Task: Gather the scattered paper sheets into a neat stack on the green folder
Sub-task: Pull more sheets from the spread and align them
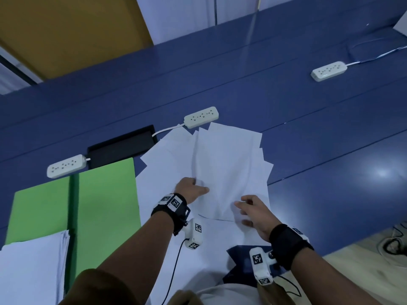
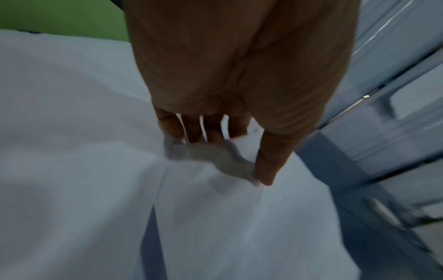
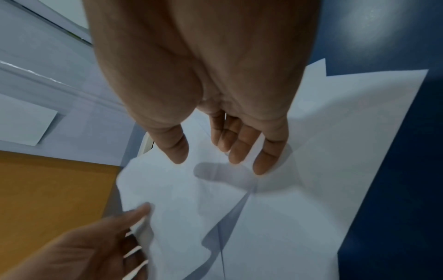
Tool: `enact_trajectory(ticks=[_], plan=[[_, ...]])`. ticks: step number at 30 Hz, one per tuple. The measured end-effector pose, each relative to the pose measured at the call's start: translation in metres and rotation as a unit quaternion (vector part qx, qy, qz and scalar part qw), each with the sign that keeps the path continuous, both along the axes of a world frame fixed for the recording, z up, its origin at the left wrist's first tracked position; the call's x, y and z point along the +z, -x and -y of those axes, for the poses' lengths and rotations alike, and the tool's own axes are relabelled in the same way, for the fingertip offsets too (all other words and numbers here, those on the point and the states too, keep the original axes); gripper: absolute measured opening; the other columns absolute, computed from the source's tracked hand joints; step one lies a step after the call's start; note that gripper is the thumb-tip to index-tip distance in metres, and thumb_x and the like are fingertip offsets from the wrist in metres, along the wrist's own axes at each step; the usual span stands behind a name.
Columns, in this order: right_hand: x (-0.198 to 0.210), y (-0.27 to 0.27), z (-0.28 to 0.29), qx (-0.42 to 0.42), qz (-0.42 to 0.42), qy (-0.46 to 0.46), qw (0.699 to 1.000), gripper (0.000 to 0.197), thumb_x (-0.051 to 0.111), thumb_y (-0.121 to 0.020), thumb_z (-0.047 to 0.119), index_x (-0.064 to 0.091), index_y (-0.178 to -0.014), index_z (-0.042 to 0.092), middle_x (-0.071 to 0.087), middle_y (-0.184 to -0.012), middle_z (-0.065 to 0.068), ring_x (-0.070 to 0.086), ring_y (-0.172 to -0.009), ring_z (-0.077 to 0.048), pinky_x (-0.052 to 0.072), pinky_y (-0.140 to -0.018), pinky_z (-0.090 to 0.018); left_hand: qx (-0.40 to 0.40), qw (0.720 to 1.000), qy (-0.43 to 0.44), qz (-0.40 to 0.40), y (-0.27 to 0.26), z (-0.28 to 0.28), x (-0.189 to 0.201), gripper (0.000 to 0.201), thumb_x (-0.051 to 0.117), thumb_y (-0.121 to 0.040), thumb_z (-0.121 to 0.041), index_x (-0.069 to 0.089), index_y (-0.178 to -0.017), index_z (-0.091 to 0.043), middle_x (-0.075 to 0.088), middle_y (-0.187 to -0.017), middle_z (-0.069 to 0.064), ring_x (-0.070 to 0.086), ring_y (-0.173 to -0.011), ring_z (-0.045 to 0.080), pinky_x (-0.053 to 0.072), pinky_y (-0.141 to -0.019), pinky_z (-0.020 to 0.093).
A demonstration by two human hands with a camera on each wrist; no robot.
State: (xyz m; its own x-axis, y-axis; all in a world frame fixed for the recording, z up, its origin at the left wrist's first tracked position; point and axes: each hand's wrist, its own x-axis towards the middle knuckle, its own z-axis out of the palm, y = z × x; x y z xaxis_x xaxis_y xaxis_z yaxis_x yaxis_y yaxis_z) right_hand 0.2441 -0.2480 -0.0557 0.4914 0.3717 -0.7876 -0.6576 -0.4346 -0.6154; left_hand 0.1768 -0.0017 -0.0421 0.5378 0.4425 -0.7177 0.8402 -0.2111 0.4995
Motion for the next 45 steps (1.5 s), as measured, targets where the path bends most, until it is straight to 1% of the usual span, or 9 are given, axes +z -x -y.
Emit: enact_trajectory(ticks=[4,8,16,20,23,27,34,40,45], plan=[[0.004,0.003,0.001,-0.039,-0.004,-0.005,0.999,0.035,0.070,-0.099,0.041,0.059,-0.125,0.019,0.060,-0.124,-0.001,0.061,-0.109,-0.018,0.056,-0.099,-0.044,-0.078,0.986,0.048,0.137,0.009,0.029,0.046,0.030,0.072,-0.093,-0.025,0.070,-0.121,-0.015,0.074,-0.119,-0.006,0.070,-0.111,0.016,0.053,-0.105,0.045],[0.012,0.006,0.000,-0.064,-0.011,-0.025,0.998,0.044,0.071,-0.096,0.047,0.059,-0.127,0.019,0.062,-0.120,-0.003,0.061,-0.109,-0.022,0.054,-0.097,-0.043,-0.151,0.969,0.055,0.187,0.039,0.041,0.076,0.046,0.068,-0.089,-0.047,0.065,-0.132,-0.029,0.070,-0.129,-0.014,0.065,-0.120,0.007,0.052,-0.107,0.038],[0.049,-0.010,0.004,-0.130,-0.100,-0.283,0.945,0.060,0.062,-0.087,0.010,0.058,-0.147,0.016,0.067,-0.133,-0.009,0.062,-0.115,-0.028,0.042,-0.103,-0.043,-0.151,0.947,0.187,0.214,0.105,0.028,0.103,0.032,0.060,-0.098,-0.008,0.070,-0.127,-0.017,0.073,-0.127,-0.006,0.067,-0.122,0.016,0.048,-0.112,0.042],[0.063,-0.006,-0.011,-0.078,-0.115,-0.281,0.949,0.049,0.056,-0.091,0.003,0.066,-0.139,0.010,0.074,-0.118,-0.015,0.071,-0.102,-0.028,0.061,-0.087,-0.036,-0.172,0.961,0.161,0.146,0.121,0.002,0.079,0.026,0.062,-0.089,-0.018,0.074,-0.112,-0.020,0.078,-0.114,0.002,0.072,-0.106,0.023,0.052,-0.104,0.054],[0.065,-0.003,-0.018,-0.035,-0.085,-0.253,0.963,0.044,0.052,-0.093,-0.007,0.069,-0.132,0.003,0.072,-0.128,-0.020,0.070,-0.112,-0.033,0.062,-0.091,-0.040,-0.197,0.972,0.088,0.094,0.119,-0.011,0.077,0.033,0.059,-0.093,-0.009,0.073,-0.118,-0.025,0.074,-0.114,-0.013,0.067,-0.104,0.008,0.051,-0.096,0.028],[0.069,0.002,-0.018,-0.008,-0.005,-0.191,0.982,0.038,0.049,-0.092,-0.014,0.080,-0.085,0.007,0.077,-0.098,-0.014,0.072,-0.086,-0.028,0.058,-0.077,-0.034,-0.133,0.978,-0.159,-0.025,0.101,-0.037,0.043,0.055,0.068,-0.089,-0.016,0.047,-0.140,-0.013,0.048,-0.136,0.015,0.053,-0.126,0.036,0.049,-0.100,0.040],[0.070,-0.003,-0.005,0.066,0.127,-0.110,0.984,0.026,0.059,-0.094,-0.006,0.080,-0.107,0.004,0.078,-0.117,-0.015,0.073,-0.106,-0.026,0.050,-0.099,-0.046,-0.133,0.946,-0.253,-0.156,0.079,-0.048,0.005,0.111,0.095,-0.058,-0.047,0.027,-0.142,-0.020,0.035,-0.141,0.008,0.042,-0.136,0.035,0.039,-0.110,0.055],[0.068,-0.006,0.009,0.028,0.130,-0.102,0.986,0.028,0.057,-0.095,-0.008,0.078,-0.111,0.000,0.077,-0.118,-0.017,0.069,-0.117,-0.040,0.051,-0.106,-0.053,-0.179,0.941,-0.248,-0.146,0.082,-0.057,0.003,0.069,0.074,-0.081,-0.035,0.038,-0.139,-0.026,0.063,-0.122,0.000,0.054,-0.125,0.029,0.033,-0.109,0.050],[0.095,-0.007,0.002,0.046,0.136,-0.172,0.975,0.045,0.045,-0.090,-0.020,0.081,-0.090,0.008,0.079,-0.102,-0.017,0.072,-0.099,-0.031,0.054,-0.092,-0.042,-0.200,0.951,-0.231,-0.052,0.097,-0.058,0.016,0.055,0.050,-0.105,-0.038,0.035,-0.157,-0.029,0.041,-0.161,-0.006,0.037,-0.148,0.019,0.018,-0.119,0.041]])
